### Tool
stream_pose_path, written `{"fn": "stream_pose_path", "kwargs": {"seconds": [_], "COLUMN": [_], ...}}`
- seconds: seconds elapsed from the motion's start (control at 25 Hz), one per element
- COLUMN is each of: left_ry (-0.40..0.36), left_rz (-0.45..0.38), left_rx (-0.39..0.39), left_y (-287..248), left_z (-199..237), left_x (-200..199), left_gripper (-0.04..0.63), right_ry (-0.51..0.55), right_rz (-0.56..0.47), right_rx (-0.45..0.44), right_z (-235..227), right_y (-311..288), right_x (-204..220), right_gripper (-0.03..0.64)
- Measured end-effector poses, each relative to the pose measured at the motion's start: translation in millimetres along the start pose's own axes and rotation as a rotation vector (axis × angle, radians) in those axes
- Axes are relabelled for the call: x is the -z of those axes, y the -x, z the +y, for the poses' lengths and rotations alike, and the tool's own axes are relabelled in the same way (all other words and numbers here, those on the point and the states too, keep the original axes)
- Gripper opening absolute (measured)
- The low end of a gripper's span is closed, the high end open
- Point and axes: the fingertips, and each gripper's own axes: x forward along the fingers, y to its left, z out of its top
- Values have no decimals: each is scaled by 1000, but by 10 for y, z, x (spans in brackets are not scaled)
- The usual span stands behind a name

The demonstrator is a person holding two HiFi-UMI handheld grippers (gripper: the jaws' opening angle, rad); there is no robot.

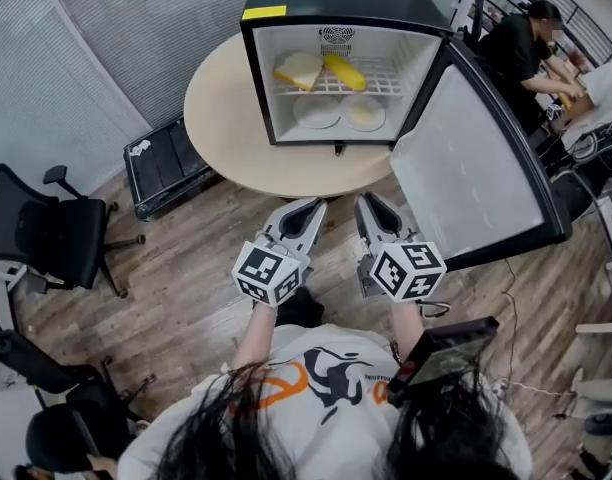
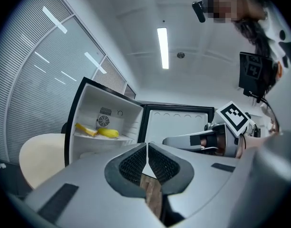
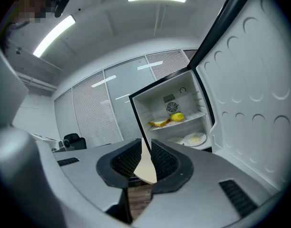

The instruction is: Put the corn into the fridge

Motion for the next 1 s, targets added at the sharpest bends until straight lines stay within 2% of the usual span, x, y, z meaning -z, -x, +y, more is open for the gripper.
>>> {"fn": "stream_pose_path", "kwargs": {"seconds": [0.24, 0.56, 1.0], "left_ry": [-4, 7, -2], "left_rz": [36, 69, 80], "left_rx": [-19, -92, -135], "left_y": [76, 378, 820], "left_z": [-434, -835, -1341], "left_x": [149, 394, 583], "left_gripper": [15, 15, 15], "right_ry": [-20, -39, -46], "right_rz": [27, 66, 82], "right_rx": [-44, -102, -162], "right_z": [-30, 37, 281], "right_y": [307, 719, 1244], "right_x": [131, 415, 688], "right_gripper": [69, 66, 61]}}
